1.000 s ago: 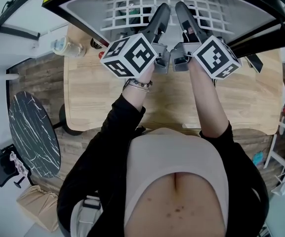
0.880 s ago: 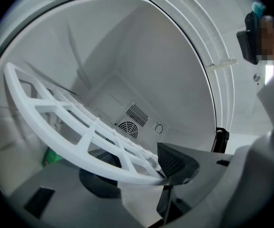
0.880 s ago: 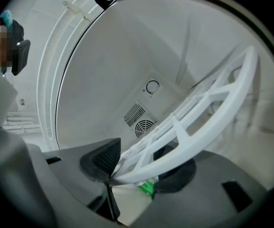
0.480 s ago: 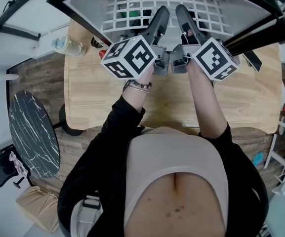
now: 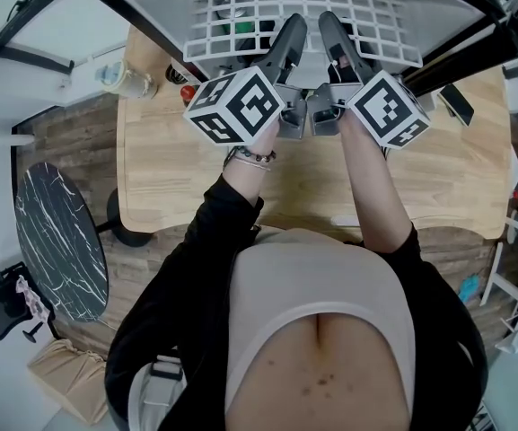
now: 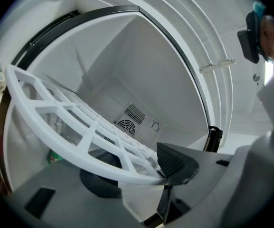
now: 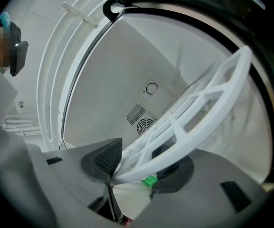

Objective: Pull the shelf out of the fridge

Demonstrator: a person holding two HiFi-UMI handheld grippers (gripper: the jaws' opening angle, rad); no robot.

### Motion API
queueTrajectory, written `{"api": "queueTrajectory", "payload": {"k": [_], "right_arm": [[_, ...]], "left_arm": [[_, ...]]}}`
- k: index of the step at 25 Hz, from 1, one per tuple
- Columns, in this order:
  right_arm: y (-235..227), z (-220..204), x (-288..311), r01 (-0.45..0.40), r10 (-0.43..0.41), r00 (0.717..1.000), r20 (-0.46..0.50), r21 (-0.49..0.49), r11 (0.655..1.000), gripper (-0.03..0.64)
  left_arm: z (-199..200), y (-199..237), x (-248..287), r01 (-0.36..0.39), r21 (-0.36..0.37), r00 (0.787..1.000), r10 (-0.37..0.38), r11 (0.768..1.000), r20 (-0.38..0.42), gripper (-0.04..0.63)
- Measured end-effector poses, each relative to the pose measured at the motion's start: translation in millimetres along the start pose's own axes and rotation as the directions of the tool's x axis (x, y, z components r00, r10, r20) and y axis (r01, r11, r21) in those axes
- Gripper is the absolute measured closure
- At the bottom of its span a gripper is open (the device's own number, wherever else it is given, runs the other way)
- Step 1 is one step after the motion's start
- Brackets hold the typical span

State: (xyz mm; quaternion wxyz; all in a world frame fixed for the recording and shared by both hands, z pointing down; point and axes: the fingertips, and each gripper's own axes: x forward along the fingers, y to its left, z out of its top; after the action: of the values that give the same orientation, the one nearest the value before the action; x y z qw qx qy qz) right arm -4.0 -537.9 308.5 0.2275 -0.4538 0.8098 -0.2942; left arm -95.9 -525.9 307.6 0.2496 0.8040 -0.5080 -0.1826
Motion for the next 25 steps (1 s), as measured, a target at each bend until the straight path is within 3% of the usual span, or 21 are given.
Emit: {"api": "queueTrajectory", "payload": {"k": [25], "right_arm": [[8,-5,-26,0.011,-0.011,1.0,0.004,0.005,1.0,0.423]], "left_arm": [[-9,-12,-23,-0.001,-0.013,1.0,0.0,1.0,-0.019,0.377]]}}
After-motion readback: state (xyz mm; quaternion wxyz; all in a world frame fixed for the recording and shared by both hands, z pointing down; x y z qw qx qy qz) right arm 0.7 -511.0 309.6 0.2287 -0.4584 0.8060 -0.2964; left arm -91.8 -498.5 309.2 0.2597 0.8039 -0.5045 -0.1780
